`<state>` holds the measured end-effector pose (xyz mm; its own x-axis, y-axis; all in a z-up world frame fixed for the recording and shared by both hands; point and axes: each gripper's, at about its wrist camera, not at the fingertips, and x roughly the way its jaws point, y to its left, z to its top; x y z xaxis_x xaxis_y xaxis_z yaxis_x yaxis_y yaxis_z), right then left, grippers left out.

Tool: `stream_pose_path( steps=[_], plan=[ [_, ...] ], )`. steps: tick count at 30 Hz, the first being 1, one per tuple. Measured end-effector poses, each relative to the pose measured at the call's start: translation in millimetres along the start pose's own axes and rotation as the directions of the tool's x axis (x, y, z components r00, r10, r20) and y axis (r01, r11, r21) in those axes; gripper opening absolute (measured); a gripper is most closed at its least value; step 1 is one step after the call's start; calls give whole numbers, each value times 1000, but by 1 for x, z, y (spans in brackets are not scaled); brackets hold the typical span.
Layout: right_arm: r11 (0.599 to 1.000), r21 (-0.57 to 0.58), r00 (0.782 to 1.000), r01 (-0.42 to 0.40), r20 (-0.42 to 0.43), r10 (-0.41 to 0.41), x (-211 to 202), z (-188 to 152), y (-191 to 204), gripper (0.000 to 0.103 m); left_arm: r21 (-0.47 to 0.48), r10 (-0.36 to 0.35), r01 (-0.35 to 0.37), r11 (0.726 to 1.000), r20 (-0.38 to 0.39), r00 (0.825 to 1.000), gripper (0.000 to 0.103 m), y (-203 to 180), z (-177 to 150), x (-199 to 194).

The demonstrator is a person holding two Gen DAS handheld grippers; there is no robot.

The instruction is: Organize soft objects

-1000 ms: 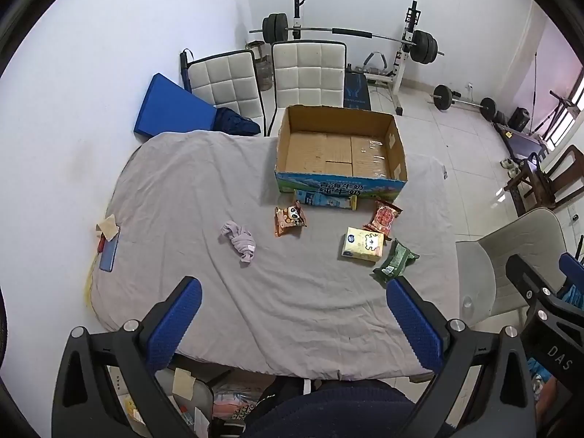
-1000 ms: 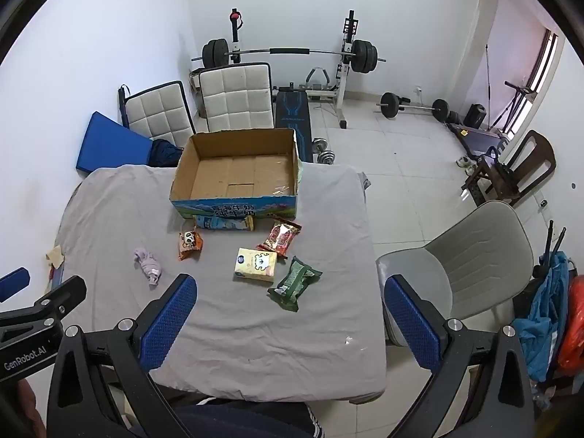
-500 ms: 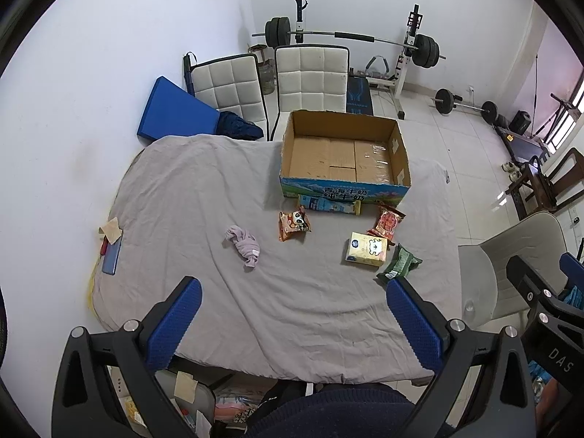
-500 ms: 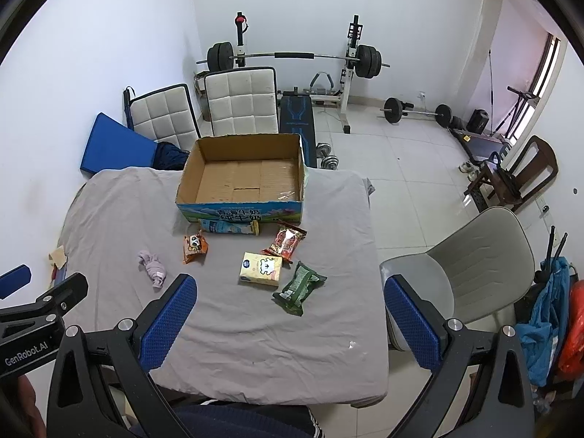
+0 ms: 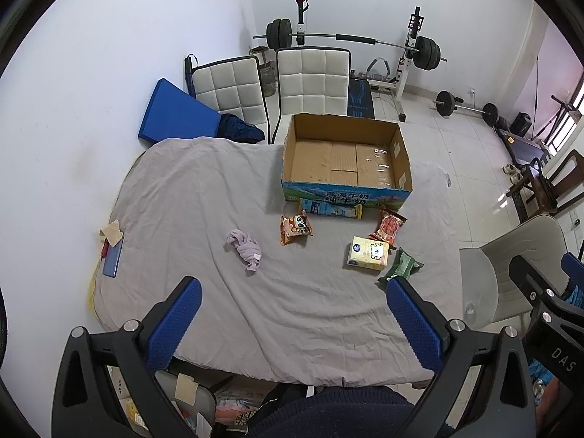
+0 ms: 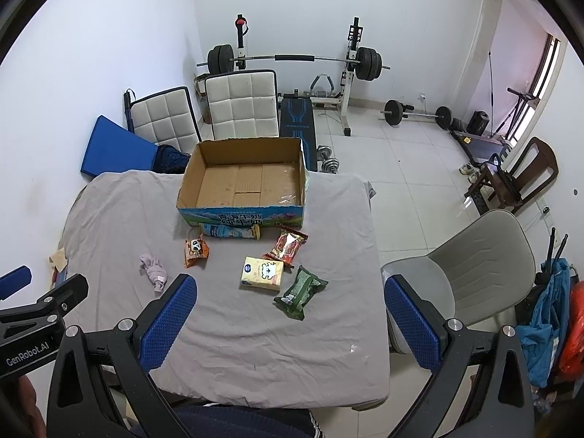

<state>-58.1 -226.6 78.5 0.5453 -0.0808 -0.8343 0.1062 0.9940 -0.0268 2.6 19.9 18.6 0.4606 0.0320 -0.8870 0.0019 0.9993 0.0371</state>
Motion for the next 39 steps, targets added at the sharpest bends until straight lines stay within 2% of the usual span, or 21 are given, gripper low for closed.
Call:
stream_pose_path(
  steps=[39],
  plan=[
    [1000,-16,999,-14,37,14,-9,5,-5,103,-20,10,-9,1000,28,1000,103,-3,5,-5]
  ],
)
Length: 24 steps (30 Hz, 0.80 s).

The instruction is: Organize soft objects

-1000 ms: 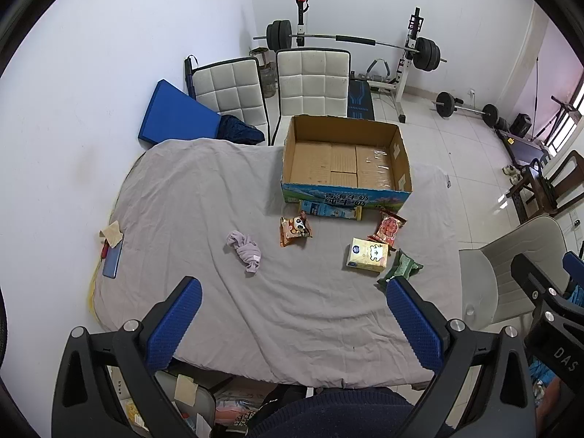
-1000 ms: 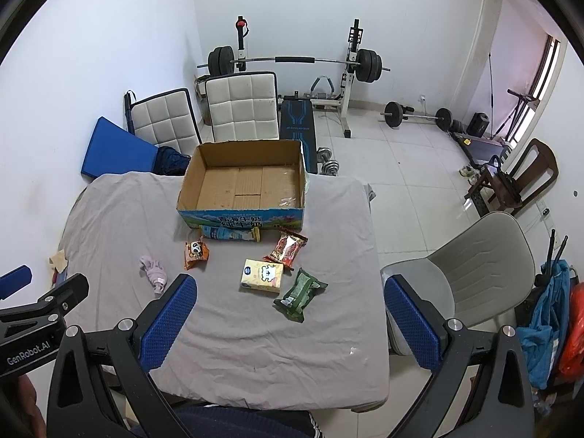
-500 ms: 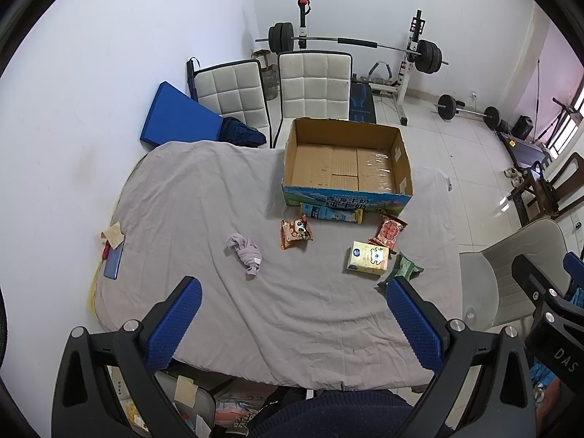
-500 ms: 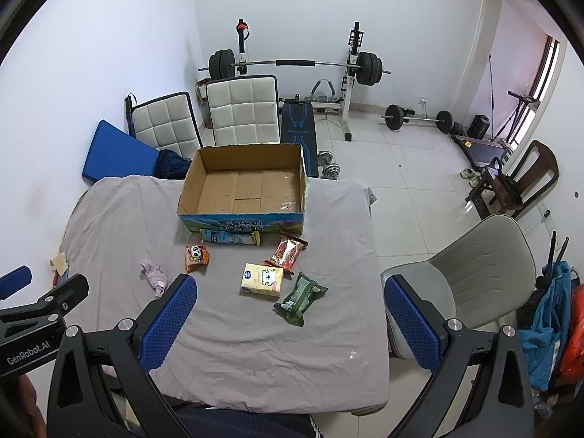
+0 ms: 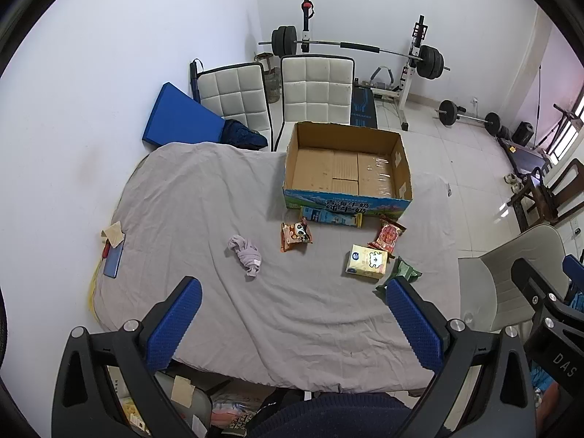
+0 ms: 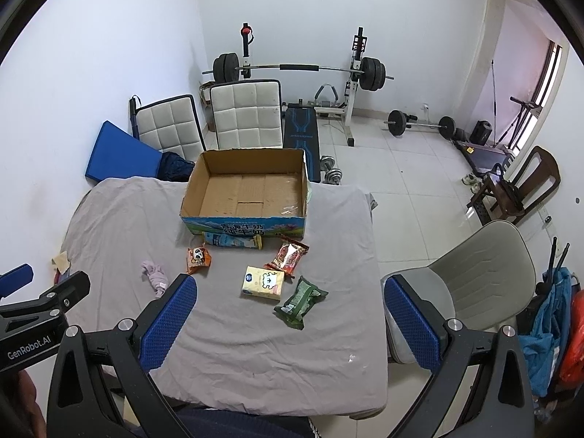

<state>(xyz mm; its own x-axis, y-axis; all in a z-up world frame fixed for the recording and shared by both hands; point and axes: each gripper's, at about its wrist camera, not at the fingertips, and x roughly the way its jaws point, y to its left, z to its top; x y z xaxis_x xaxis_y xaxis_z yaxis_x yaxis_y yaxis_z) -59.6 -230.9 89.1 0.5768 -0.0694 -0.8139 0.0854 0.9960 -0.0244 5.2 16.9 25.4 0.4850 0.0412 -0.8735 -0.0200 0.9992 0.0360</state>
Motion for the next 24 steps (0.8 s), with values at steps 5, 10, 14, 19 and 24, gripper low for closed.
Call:
stream_pose_path(
  steps=[5,10,14,19,24],
  plan=[
    [1000,-2,1000,0,2,0,0,0,-1,103,1,0,0,1000,0,1000,103,-1,-2,-1],
    [1000,1,1000,-4,4,4,0,0,-1,103,0,2,-2,1000,0,1000,103,0,-3,0],
    [1000,2,1000,-7,5,7,1,-1,-2,103,-1,3,-3,1000,-1,1000,103,0,-3,0],
    [1000,16,1000,0,-18,0,15,1,-8,103,-13,3,-3,1000,-22,1000,103,0,2,17],
    [998,63,990,0,-141,9,87,0,-23,103,-60,-1,-6,998,-113,994,103,7,6,81]
  ],
)
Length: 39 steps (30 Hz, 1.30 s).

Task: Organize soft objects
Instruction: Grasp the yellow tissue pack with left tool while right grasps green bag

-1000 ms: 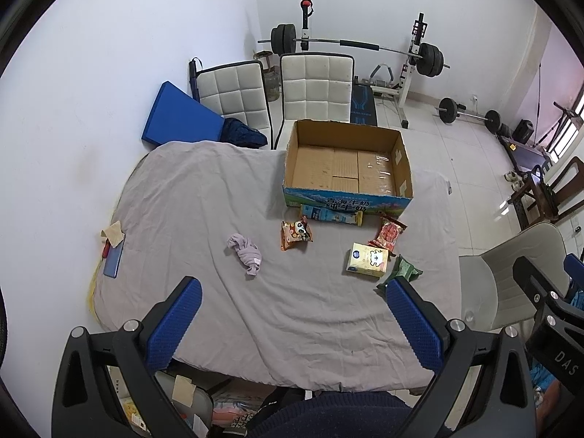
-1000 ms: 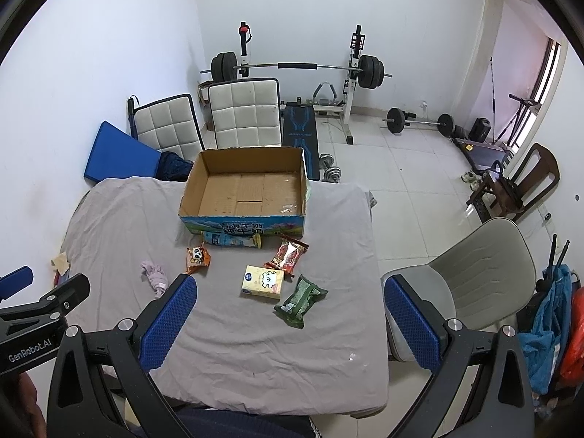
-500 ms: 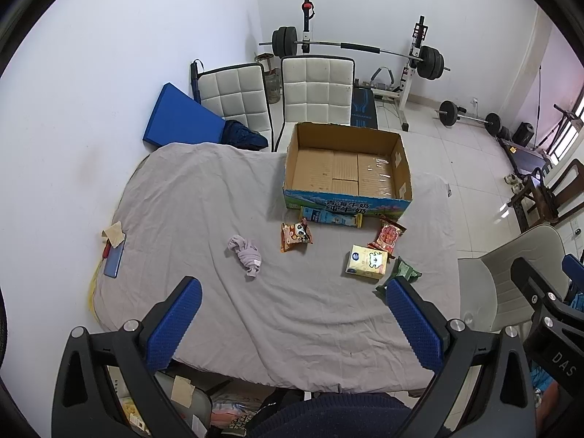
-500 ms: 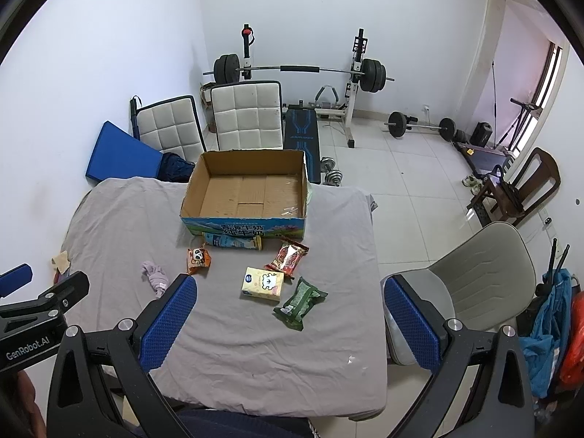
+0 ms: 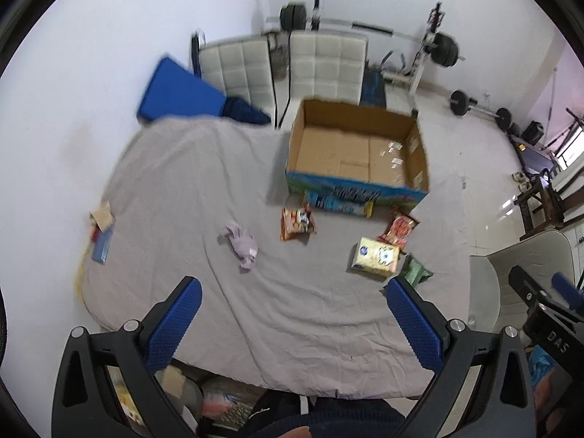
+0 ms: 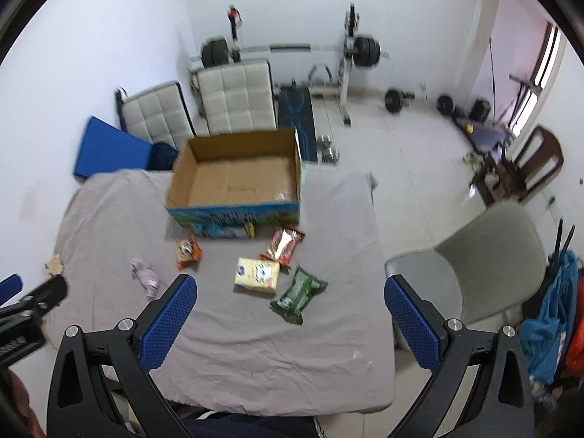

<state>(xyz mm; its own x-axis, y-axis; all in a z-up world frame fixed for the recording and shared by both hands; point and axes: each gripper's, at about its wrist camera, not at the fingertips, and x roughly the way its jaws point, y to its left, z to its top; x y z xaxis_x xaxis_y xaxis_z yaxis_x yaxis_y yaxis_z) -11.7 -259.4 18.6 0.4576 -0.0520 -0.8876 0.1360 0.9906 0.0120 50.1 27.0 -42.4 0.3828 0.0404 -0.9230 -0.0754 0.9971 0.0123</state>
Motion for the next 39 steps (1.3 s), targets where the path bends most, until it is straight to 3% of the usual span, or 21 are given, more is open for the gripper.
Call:
stream_pose_path(
  steps=[3,6,9,12,15,18,21,23,26,30,36,37,39],
  plan=[
    [999,40,991,15,-133,-9,78,0,-12,103,-56,-5,-1,998,-116,993,103,9,2,61],
    [997,69,970,33,-242,-15,154,-9,-22,103,-137,-17,-15,990,-230,973,103,23,-2,125],
    [993,93,935,69,-354,-32,232,-21,-31,101,-234,-47,-33,972,-327,944,103,37,-12,179],
    [987,137,889,85,-457,-13,301,-37,-42,99,-336,-82,-51,941,-372,925,103,49,-25,219],
    [977,195,844,86,-536,33,348,-53,-50,95,-409,-128,-56,911,-409,904,103,48,-38,248],
    [963,261,817,59,-567,104,378,-63,-56,93,-449,-190,-30,893,-436,880,103,30,-45,268],
    [957,289,799,34,-583,148,395,-70,-57,81,-435,-232,11,900,-458,858,103,-4,-42,287],
    [956,292,776,12,-606,175,406,-76,-57,58,-425,-262,43,904,-472,842,103,-29,-36,296],
    [962,275,784,3,-598,168,406,-79,-65,49,-455,-342,107,884,-473,812,103,-64,-22,308],
    [968,250,791,21,-597,137,400,-70,-89,44,-520,-401,123,845,-464,790,103,-92,-6,327],
    [975,219,816,44,-571,91,396,-60,-113,43,-637,-494,83,766,-502,710,103,-128,2,372],
    [975,216,816,47,-571,87,394,-59,-112,42,-648,-502,77,758,-503,704,103,-131,2,376],
    [975,215,816,47,-572,87,394,-55,-115,42,-635,-470,39,771,-527,708,103,-139,4,387]
  ],
)
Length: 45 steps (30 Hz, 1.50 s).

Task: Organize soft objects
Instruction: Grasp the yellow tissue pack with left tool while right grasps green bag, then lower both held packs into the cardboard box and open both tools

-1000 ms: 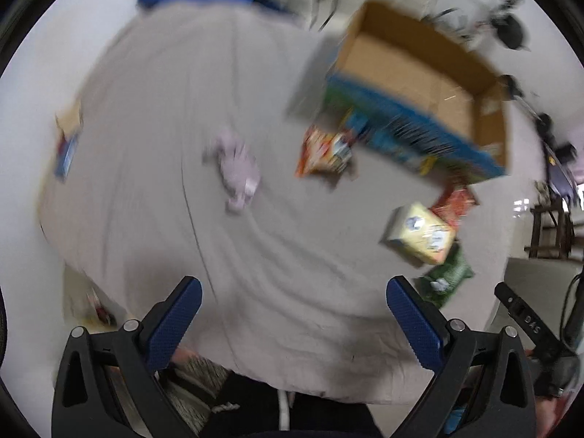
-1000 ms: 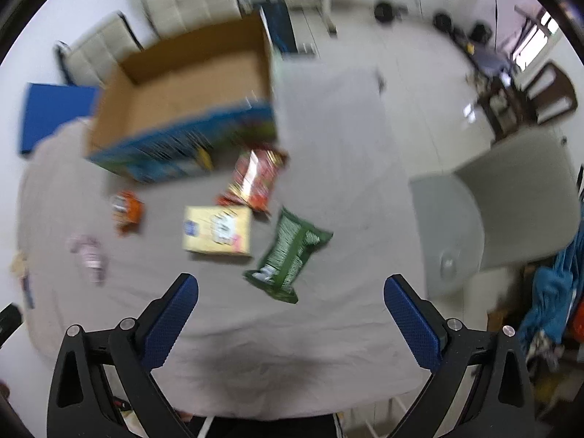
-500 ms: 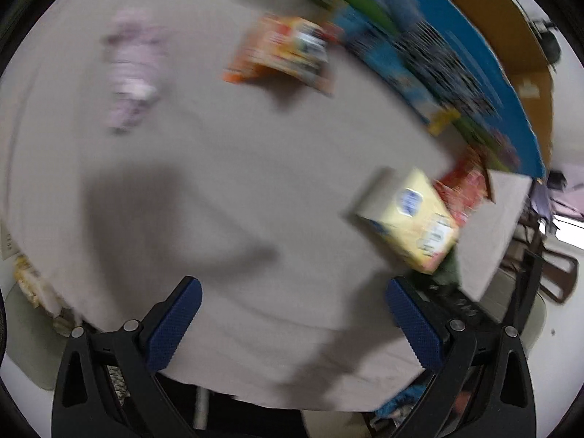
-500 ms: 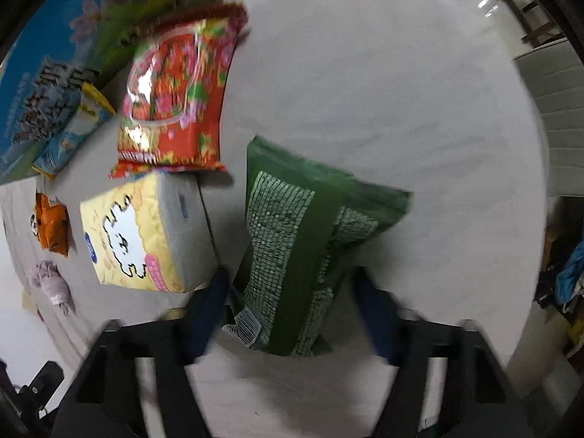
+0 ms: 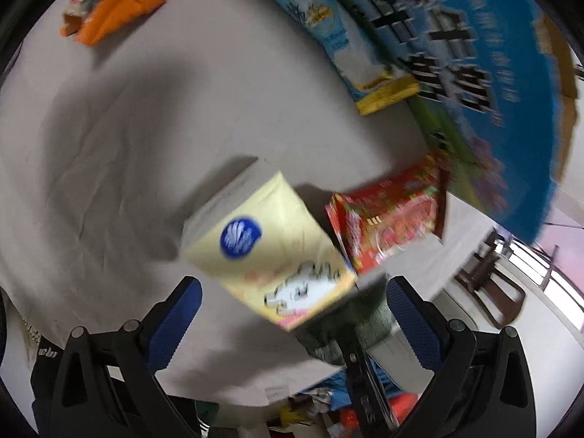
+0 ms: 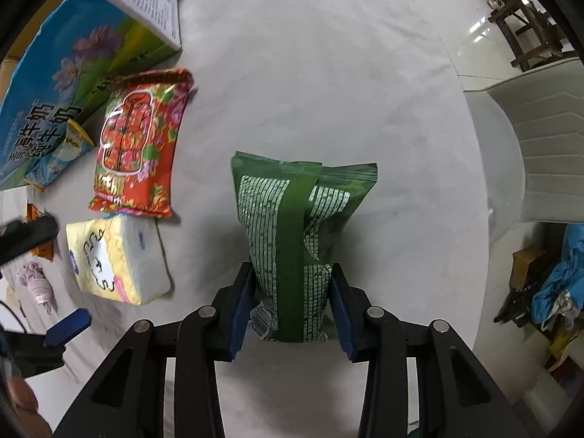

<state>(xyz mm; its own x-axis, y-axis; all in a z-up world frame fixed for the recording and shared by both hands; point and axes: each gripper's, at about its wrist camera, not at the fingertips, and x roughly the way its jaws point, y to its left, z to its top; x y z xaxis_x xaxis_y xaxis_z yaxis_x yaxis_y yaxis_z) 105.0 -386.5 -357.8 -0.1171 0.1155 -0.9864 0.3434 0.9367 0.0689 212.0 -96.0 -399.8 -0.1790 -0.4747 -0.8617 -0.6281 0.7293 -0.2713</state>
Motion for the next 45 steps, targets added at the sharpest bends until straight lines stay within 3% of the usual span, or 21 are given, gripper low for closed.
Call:
stream_pose_path(
  steps=[4,6,8,12,15,19,20,25,32,38,39,45],
  plan=[
    [1000,-20,1000,8,-6,-8,3,0,-1,42,76,116,-118,990,29,993,88,-11,-2,23],
    [999,-45,1000,14,-10,-14,-3,8,1,42,138,126,-130,982,37,991,80,-14,-7,30],
    [998,-65,1000,16,-21,-17,-3,6,1,42,242,186,-196,950,65,980,74,-22,-19,32],
    [995,-99,999,8,-52,-13,6,1,25,42,392,316,-346,852,140,938,75,-30,-39,35],
    [995,-102,999,-1,-42,-4,10,-1,24,43,364,278,-299,882,111,954,76,-25,-36,46],
    [997,-78,998,-12,-61,7,23,1,22,46,338,280,-309,889,133,951,72,-28,-28,66],
    [997,-77,998,-13,-67,8,25,3,22,46,342,283,-321,883,157,946,61,-31,-29,67],
    [996,-80,997,-27,-78,21,25,8,19,40,418,269,-370,830,280,921,60,-60,-49,58],
    [988,-141,998,-64,-39,59,-18,10,25,34,483,212,-427,765,437,874,60,-87,-107,20],
    [967,-232,993,-106,26,115,-76,-4,32,34,525,134,-425,737,503,854,60,-102,-162,-14],
    [962,-246,991,-114,39,127,-87,-5,35,34,530,124,-420,737,505,854,60,-87,-145,-47],
    [940,-307,974,-148,117,192,-148,-16,47,34,569,34,-392,723,538,842,60,-88,-133,-108]
  ],
)
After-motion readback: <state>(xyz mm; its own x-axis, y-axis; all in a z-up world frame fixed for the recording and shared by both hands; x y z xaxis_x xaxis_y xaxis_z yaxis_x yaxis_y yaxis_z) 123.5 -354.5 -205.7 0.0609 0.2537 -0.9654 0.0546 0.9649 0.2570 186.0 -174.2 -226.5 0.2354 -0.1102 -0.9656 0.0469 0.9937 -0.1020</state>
